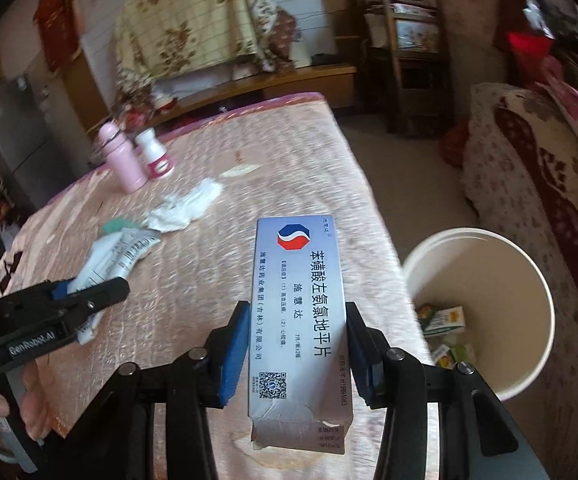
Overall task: Collect trash
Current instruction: 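Carry the silver packet and white pill box over the white bucket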
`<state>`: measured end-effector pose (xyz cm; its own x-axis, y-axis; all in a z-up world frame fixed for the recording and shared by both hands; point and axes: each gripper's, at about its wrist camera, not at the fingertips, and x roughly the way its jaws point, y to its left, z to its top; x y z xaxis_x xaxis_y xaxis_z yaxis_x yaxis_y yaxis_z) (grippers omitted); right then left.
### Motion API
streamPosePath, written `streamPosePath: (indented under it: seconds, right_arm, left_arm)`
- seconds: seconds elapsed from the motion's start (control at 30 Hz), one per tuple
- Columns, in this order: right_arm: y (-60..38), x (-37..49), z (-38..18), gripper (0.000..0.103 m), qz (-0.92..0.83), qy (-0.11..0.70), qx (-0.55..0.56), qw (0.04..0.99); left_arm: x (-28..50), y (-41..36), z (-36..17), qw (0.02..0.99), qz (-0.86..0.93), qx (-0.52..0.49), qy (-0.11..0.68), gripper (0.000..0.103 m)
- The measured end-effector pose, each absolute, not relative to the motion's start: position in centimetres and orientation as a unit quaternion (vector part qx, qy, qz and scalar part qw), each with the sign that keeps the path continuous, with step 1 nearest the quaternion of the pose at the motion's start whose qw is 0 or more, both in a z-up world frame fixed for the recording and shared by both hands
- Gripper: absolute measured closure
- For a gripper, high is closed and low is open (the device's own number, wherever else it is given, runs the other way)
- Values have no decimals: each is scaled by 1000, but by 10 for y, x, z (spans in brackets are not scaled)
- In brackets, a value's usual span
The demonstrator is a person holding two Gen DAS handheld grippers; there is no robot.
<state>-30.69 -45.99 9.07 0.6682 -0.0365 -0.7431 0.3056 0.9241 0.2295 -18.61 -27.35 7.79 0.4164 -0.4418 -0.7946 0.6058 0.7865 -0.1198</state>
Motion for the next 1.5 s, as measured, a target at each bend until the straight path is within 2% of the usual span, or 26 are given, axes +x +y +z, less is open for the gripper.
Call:
streamPosePath:
  seconds: [0.67,1.03,1.5]
  right_arm:
    - [-525,-348,91,55,-171,383,191,887]
    - [-568,-382,95,55,-231,358,212,880]
    - [-613,-390,67,55,-259,366,250,858]
  left_arm:
    - [-194,-338,73,820,-347,108,441,52]
    - [-214,-400,77,811,-383,122,426,52]
    - [-219,-461,57,784,-410,135,446,52]
